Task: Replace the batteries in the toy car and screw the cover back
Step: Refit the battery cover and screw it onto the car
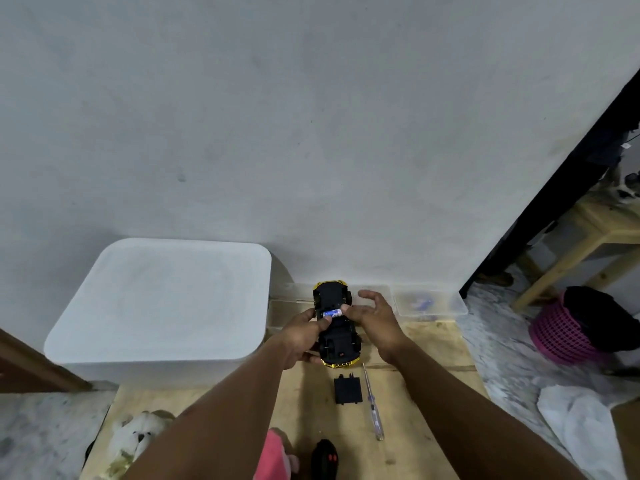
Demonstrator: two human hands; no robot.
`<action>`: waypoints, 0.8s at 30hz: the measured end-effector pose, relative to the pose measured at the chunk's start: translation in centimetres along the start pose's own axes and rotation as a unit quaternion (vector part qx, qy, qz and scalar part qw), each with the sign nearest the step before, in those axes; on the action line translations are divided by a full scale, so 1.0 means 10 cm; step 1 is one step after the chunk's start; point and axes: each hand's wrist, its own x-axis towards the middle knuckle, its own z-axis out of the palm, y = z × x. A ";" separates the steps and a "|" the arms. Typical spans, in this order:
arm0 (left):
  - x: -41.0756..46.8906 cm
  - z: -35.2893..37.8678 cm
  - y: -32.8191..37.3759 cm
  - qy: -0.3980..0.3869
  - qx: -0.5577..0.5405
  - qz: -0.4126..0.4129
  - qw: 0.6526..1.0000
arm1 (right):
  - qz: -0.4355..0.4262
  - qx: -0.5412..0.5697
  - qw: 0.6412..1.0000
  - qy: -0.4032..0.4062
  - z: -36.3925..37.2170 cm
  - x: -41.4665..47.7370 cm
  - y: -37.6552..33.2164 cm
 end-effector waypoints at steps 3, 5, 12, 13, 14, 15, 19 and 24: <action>0.02 -0.02 -0.03 -0.002 0.014 0.001 1.000 | 0.027 -0.024 0.998 -0.059 -0.04 0.02 0.01; 0.02 -0.01 -0.03 0.004 0.019 0.000 1.000 | 0.017 -0.051 0.997 -0.058 -0.03 0.04 0.01; 0.02 0.06 0.00 0.016 0.009 -0.001 1.000 | -0.020 -0.123 0.991 -0.055 -0.02 0.13 -0.02; 0.03 0.07 0.01 0.027 0.011 0.012 1.000 | -0.024 -0.125 0.990 -0.060 -0.03 0.13 -0.04; 0.06 0.08 0.01 0.041 0.014 0.038 0.998 | -0.027 -0.127 0.989 -0.066 -0.05 0.15 -0.05; 0.09 0.08 0.02 0.052 0.017 0.068 0.996 | -0.027 -0.128 0.988 -0.076 -0.07 0.15 -0.08; 0.09 0.05 0.10 0.039 0.027 0.144 0.988 | -0.030 -0.180 0.976 -0.118 -0.13 0.17 -0.13; 0.12 0.05 0.11 0.023 -0.035 0.143 0.989 | -0.075 -0.257 0.952 -0.147 -0.18 0.24 -0.13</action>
